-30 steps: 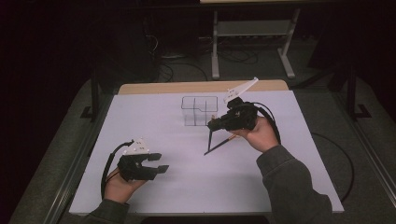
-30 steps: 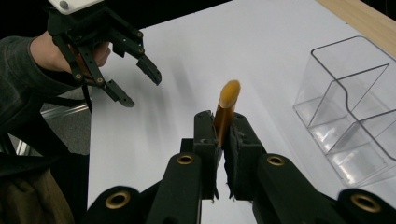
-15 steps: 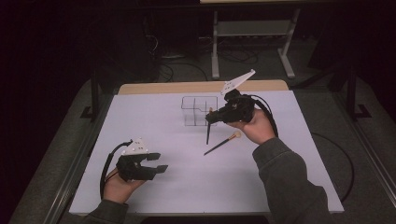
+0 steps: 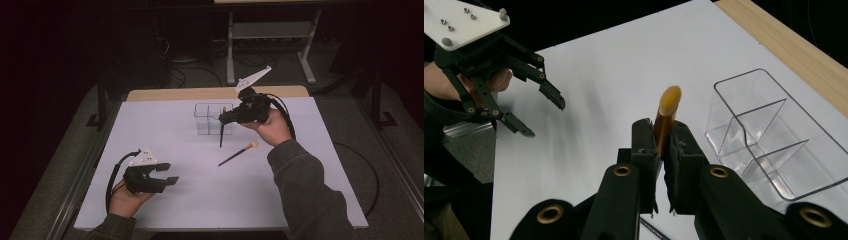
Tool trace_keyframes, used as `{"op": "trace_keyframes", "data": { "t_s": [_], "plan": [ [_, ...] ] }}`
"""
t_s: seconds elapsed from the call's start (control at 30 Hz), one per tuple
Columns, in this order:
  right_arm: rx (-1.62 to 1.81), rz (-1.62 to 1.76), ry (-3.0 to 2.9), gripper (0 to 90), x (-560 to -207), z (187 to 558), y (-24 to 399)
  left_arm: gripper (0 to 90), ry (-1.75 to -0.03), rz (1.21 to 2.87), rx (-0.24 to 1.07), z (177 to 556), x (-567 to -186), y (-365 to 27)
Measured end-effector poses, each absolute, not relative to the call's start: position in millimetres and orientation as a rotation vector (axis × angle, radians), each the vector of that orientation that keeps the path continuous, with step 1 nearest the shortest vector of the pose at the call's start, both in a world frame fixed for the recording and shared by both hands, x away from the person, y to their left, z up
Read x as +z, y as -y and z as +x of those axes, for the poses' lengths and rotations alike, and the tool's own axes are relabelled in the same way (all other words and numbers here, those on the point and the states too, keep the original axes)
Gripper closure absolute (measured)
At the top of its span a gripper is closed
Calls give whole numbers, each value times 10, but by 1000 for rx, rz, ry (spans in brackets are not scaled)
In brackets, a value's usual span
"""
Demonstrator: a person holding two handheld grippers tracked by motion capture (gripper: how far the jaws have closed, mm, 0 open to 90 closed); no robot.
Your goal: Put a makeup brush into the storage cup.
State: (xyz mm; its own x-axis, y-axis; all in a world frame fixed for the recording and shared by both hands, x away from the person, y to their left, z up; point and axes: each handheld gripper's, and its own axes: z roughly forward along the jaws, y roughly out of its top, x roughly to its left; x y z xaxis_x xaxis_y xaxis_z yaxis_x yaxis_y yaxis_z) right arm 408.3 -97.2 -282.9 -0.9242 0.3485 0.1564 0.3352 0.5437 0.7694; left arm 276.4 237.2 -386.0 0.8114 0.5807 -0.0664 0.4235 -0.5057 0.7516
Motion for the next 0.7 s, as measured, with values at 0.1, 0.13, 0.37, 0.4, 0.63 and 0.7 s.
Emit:
{"op": "trace_keyframes", "data": {
  "t_s": [0.1, 0.13, 0.37, 0.4, 0.63, 0.7],
  "plan": [
    [1361, 617, -2747, 829, -2798, 4103, 959, 428, -734, 2183, 247, 2770, -3864, -2385],
    [1360, 615, -2744, 829, -2791, 4113, 957, 427, -735, 2181, 246, 2771, -3867, -2387],
    [1354, 621, -2740, 829, -2753, 4173, 940, 422, -738, 2170, 244, 2776, -3873, -2388],
    [1352, 624, -2739, 829, -2743, 4184, 932, 421, -731, 2179, 246, 2779, -3869, -2394],
    [1350, 634, -2737, 829, -2693, 4236, 889, 411, -726, 2181, 245, 2778, -3848, -2401],
    [1357, 648, -2738, 829, -2681, 4243, 878, 411, -729, 2174, 246, 2777, -3837, -2415]
  ]
}}
